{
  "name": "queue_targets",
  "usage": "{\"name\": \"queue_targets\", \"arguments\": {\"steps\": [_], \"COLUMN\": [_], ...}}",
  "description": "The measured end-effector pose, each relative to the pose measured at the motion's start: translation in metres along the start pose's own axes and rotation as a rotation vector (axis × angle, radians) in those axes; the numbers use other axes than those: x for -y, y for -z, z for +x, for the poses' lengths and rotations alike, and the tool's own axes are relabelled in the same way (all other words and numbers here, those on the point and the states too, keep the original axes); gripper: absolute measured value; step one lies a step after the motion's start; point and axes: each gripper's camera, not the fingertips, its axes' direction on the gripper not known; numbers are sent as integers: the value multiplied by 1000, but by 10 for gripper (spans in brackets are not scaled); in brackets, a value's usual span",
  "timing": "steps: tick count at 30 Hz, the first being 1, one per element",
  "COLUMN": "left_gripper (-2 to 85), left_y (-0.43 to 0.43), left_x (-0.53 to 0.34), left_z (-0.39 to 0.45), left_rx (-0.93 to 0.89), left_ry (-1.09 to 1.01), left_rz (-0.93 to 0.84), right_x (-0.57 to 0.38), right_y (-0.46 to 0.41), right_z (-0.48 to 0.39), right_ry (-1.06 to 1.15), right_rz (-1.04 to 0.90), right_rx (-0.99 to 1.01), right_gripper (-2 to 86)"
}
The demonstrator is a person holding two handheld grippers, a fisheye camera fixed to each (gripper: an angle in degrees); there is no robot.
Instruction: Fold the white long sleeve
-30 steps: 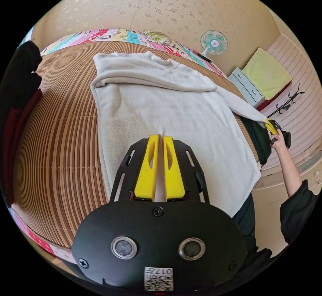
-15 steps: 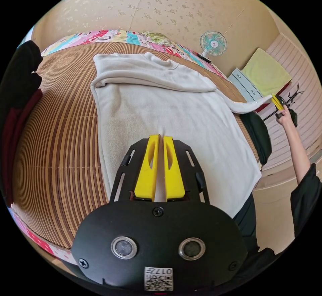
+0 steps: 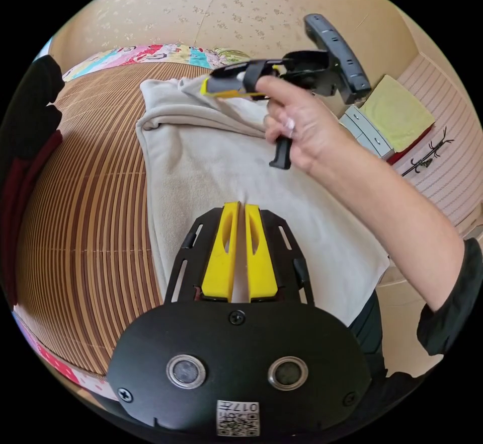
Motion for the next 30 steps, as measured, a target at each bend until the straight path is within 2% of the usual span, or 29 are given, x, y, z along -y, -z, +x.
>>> {"name": "queue_targets", "arguments": {"steps": [3,7,11,14,18,22,24,27,30], "left_gripper": [14,13,13,13,14,14,14,12,12], "left_y": [-1,-2,-3,-4,-6,-8,-10,-12,-15], "left_x": [0,-1,-2,-2,-3,-4,-4,-5,-5], "left_z": [-3,-2,-1,-2,2,3,5,8,11], "left_rx": [-13,-8,-9,-18,-14,-25,-25,-28,-32], "left_ry": [5,3,3,7,5,10,10,11,12], "left_rz": [2,8,9,10,12,13,15,17,18], "right_x": [-17,-14,9,-4,-7,-11,-12,-13,-5], "right_y": [5,17,-17,-1,-32,-4,27,55,40], "right_z": [-26,-25,-10,-9,-13,5,17,18,15], "right_ry": [41,48,54,47,68,-72,-148,-120,-71], "right_rz": [107,189,-20,127,16,141,278,415,364], "right_rx": [-129,-103,27,33,-43,29,77,144,185], "right_gripper": [65,71,73,103,94,54,39,33,35]}}
